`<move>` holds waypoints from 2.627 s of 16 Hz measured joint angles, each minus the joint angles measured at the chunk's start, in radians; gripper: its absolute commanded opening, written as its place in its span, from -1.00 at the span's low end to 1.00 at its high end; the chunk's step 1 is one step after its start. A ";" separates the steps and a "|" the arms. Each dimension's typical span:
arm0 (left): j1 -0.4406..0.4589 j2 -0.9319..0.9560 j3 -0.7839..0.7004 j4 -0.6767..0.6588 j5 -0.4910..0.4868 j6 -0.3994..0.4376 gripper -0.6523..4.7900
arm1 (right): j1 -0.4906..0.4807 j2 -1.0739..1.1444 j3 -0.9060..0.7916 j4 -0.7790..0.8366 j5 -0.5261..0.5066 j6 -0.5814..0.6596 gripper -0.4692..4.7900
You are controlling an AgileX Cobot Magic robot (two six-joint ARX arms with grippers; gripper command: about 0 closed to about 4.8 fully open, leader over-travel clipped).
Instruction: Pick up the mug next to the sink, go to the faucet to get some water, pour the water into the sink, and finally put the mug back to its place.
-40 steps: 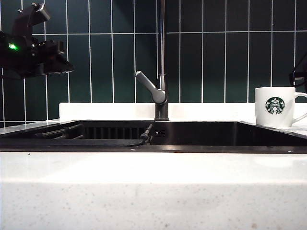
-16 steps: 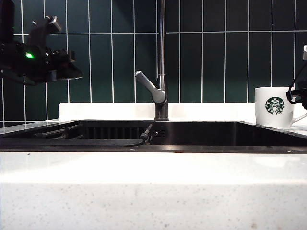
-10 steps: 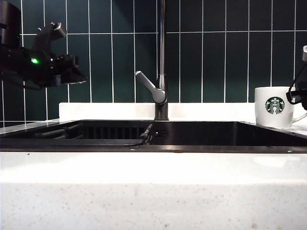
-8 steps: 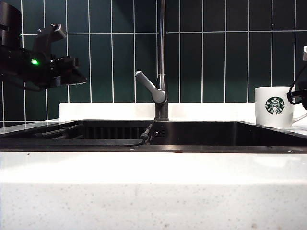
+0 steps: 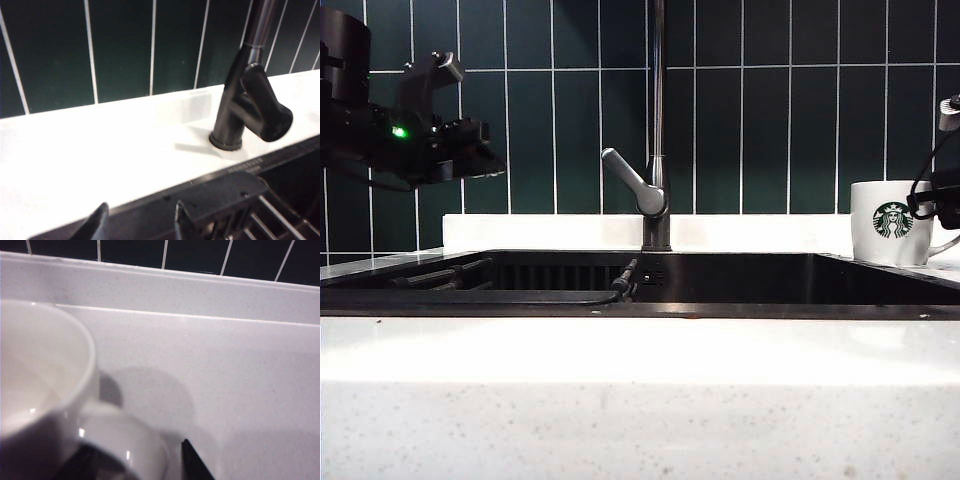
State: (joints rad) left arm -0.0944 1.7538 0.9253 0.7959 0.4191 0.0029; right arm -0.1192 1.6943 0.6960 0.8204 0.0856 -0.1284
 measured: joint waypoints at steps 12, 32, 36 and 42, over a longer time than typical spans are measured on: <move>0.000 0.013 0.006 -0.006 0.000 0.000 -0.16 | -0.038 0.056 0.039 -0.002 0.022 -0.003 0.02; -0.016 0.013 0.006 -0.007 0.008 0.000 -0.16 | -0.043 0.057 0.039 0.024 -0.060 -0.013 -0.45; -0.021 0.013 0.006 -0.007 0.009 0.000 -0.16 | -0.044 0.057 0.039 0.024 -0.076 -0.008 -0.50; -0.021 0.013 0.006 -0.006 0.009 0.000 -0.17 | -0.045 0.058 0.039 0.030 -0.068 -0.018 -0.79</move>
State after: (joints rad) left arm -0.1154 1.7672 0.9318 0.7895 0.4278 0.0029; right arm -0.1638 1.7519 0.7345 0.8505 0.0181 -0.1463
